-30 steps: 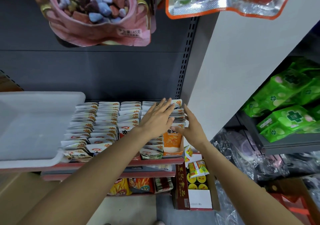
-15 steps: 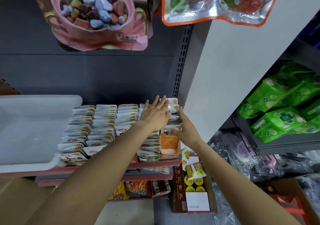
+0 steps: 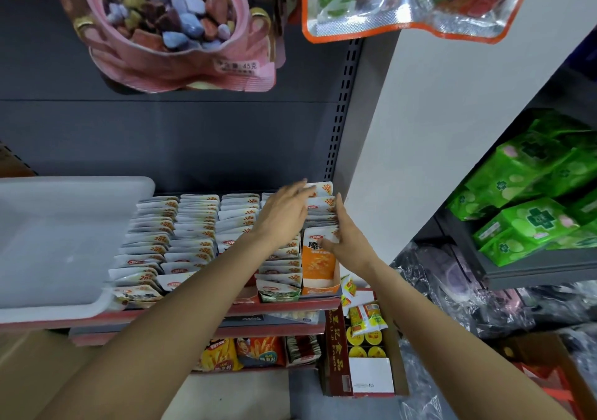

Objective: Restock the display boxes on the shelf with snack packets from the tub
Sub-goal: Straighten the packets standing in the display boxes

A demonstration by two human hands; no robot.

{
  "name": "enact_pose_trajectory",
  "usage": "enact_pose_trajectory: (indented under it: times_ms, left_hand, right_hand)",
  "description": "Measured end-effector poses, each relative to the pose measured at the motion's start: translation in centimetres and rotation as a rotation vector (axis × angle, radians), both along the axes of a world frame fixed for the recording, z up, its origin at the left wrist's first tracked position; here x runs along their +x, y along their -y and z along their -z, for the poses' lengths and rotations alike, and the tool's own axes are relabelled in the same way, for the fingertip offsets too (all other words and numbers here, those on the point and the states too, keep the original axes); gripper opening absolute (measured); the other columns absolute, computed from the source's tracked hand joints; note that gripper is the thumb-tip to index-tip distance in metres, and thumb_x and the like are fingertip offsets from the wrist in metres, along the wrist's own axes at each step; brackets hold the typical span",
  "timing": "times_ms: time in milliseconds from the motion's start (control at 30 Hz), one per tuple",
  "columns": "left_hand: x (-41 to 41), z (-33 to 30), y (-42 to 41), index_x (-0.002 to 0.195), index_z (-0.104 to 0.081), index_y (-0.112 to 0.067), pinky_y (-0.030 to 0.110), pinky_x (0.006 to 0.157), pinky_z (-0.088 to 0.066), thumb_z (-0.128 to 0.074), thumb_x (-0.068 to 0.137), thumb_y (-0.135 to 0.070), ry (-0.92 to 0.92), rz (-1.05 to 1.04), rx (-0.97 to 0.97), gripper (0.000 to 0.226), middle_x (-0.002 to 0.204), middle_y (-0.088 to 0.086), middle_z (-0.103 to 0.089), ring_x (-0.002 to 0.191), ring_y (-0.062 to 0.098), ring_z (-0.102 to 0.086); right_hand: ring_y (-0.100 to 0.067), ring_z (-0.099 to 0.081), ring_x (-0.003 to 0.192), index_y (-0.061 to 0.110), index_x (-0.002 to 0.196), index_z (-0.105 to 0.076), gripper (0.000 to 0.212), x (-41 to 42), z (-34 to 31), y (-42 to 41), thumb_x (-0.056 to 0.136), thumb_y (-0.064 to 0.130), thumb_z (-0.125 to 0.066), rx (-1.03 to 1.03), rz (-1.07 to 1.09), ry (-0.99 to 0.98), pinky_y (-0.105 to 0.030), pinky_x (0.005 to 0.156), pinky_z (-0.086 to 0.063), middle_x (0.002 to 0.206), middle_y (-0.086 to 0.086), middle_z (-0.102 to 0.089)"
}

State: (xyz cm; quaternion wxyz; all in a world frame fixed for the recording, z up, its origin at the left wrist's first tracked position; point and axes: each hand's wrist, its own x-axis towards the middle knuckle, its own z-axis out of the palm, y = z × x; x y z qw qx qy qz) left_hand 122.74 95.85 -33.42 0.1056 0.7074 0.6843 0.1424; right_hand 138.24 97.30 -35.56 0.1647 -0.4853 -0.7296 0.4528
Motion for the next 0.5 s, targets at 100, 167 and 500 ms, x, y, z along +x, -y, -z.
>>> enact_pose_trajectory:
  times_ms: [100, 167, 500]
  left_hand:
    - [-0.3, -0.5, -1.7, 0.124, -0.055, -0.017, 0.035, 0.103, -0.037, -0.047, 0.096, -0.016, -0.009, -0.057, 0.041, 0.029, 0.138, 0.001, -0.044, 0.125, 0.019, -0.041]
    - [-0.1, -0.7, -2.7, 0.116, -0.060, -0.015, 0.035, 0.101, -0.037, -0.053, 0.094, -0.018, -0.055, -0.046, -0.008, 0.023, 0.135, 0.001, -0.045, 0.122, 0.020, -0.041]
    - [0.1, -1.6, -4.8, 0.117, -0.058, -0.006, 0.038, 0.093, -0.045, -0.055, 0.094, -0.018, -0.035, -0.135, -0.227, 0.026, 0.121, 0.010, -0.053, 0.108, 0.025, -0.054]
  right_hand:
    - [-0.009, -0.044, 0.123, 0.023, 0.149, 0.011, 0.091, -0.1, 0.0, 0.0, 0.091, 0.011, -0.059, -0.020, 0.002, -0.018, -0.028, 0.099, -0.043, 0.145, 0.002, -0.038]
    - [-0.008, -0.044, 0.122, 0.024, 0.149, 0.011, 0.092, -0.1, 0.1, -0.2, 0.091, 0.012, -0.059, -0.020, 0.001, -0.013, -0.028, 0.099, -0.043, 0.144, 0.003, -0.039]
    - [-0.017, -0.042, 0.131, 0.024, 0.149, 0.014, 0.090, -0.2, 0.2, -0.5, 0.093, 0.012, -0.056, -0.022, -0.001, 0.000, -0.035, 0.105, -0.042, 0.149, 0.001, -0.036]
